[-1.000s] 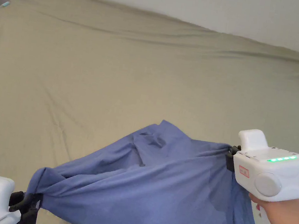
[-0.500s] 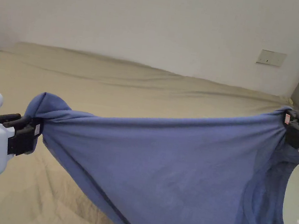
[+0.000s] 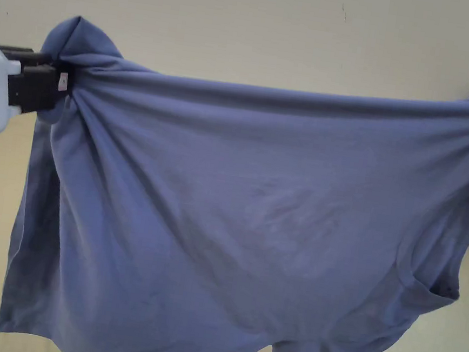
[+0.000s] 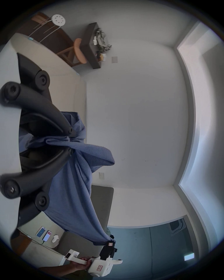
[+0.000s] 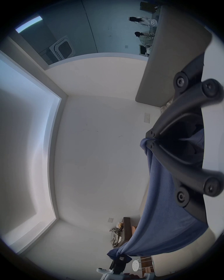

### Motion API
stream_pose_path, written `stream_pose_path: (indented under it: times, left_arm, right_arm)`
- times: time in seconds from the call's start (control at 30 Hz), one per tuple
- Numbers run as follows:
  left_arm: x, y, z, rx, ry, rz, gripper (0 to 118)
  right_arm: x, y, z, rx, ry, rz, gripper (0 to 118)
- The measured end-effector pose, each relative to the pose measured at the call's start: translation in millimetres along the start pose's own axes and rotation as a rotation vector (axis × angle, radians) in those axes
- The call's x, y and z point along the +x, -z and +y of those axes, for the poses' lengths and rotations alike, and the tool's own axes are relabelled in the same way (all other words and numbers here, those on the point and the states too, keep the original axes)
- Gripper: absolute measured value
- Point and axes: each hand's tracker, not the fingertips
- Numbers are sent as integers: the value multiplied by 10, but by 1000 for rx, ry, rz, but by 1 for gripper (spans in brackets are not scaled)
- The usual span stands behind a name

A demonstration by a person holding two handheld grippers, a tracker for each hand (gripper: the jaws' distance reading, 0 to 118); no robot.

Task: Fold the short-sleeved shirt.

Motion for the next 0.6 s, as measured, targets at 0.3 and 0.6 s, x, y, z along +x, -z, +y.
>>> stream_pose_path:
  times: [0.3,0.6]
  left_arm:
    - [-54,388,506,15,75,21,5]
    - [-191,1305,842,1,120,35,5]
  right_arm:
    - [61,424,322,38,-5,0,0]
    - [49,1431,382,24,-63,-33,0]
